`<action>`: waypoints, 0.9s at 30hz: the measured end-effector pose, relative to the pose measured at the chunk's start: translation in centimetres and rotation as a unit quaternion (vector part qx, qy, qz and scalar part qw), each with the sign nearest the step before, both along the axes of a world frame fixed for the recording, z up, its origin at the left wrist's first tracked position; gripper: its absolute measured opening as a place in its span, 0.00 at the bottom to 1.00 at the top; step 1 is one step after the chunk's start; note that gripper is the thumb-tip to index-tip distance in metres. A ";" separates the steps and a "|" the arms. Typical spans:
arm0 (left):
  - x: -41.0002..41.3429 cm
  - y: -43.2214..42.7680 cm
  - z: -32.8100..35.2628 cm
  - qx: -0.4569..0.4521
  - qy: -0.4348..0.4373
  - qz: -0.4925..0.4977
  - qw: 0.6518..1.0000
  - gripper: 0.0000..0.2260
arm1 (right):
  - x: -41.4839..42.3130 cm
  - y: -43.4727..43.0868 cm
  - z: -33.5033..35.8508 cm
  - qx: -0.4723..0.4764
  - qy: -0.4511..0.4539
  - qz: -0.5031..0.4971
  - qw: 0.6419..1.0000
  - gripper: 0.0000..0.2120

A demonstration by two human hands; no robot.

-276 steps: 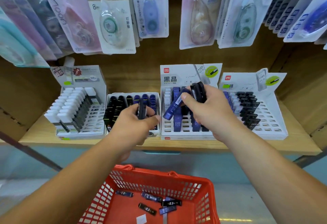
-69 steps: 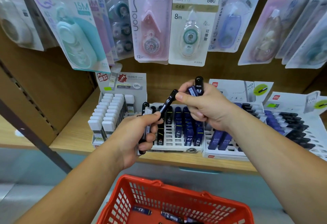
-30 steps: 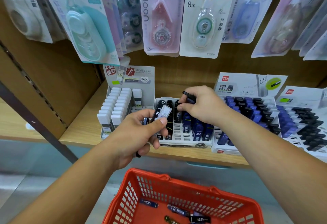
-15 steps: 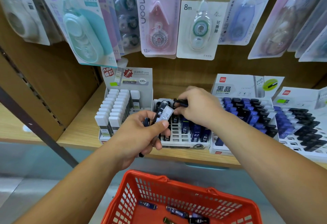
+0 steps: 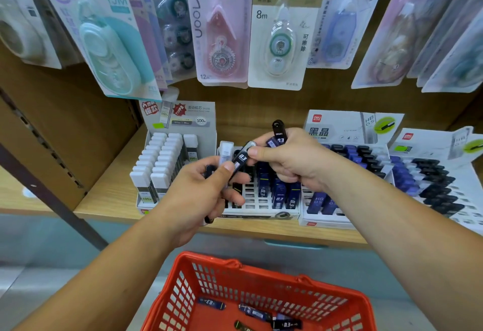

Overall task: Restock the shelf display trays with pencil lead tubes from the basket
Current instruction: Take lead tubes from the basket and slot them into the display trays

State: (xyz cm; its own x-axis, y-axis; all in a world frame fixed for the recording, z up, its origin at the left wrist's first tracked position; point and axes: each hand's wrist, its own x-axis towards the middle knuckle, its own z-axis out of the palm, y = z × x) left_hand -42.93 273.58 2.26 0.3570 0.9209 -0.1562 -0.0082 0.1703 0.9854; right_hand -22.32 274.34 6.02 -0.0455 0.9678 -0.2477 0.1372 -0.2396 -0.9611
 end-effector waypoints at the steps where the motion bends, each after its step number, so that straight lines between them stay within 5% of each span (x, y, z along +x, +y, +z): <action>1: 0.0 0.0 0.0 -0.001 0.007 0.012 1.000 0.10 | 0.1 0.1 0.1 0.006 0.003 -0.015 1.000 0.08; 3: -0.1 0.1 0.0 -0.003 0.023 0.063 0.998 0.10 | 0.4 0.3 0.5 0.023 -0.031 -0.049 0.998 0.06; 7: -0.9 0.7 0.0 -0.021 0.015 0.135 0.991 0.11 | 1.0 0.1 0.4 0.097 -0.286 -0.022 0.953 0.02; 10: -1.1 0.7 0.0 -0.012 0.042 0.125 0.991 0.11 | 0.5 -0.1 -0.3 0.086 -0.307 0.003 0.948 0.05; 14: -0.9 0.4 -0.2 0.010 0.053 0.096 0.994 0.10 | -0.2 0.3 -0.5 0.096 -0.264 -0.028 0.959 0.08; 20: 0.1 0.3 -0.3 0.119 0.119 0.058 0.984 0.05 | -0.8 0.8 0.6 0.024 -0.025 -0.096 0.995 0.11; 23: 0.8 0.1 -0.5 0.176 0.179 0.064 0.966 0.12 | -1.4 0.5 1.0 0.024 -0.021 -0.102 0.994 0.11; 27: 1.1 0.1 -0.3 0.221 0.207 0.055 0.952 0.10 | -1.5 0.3 1.0 0.001 0.005 -0.096 0.995 0.10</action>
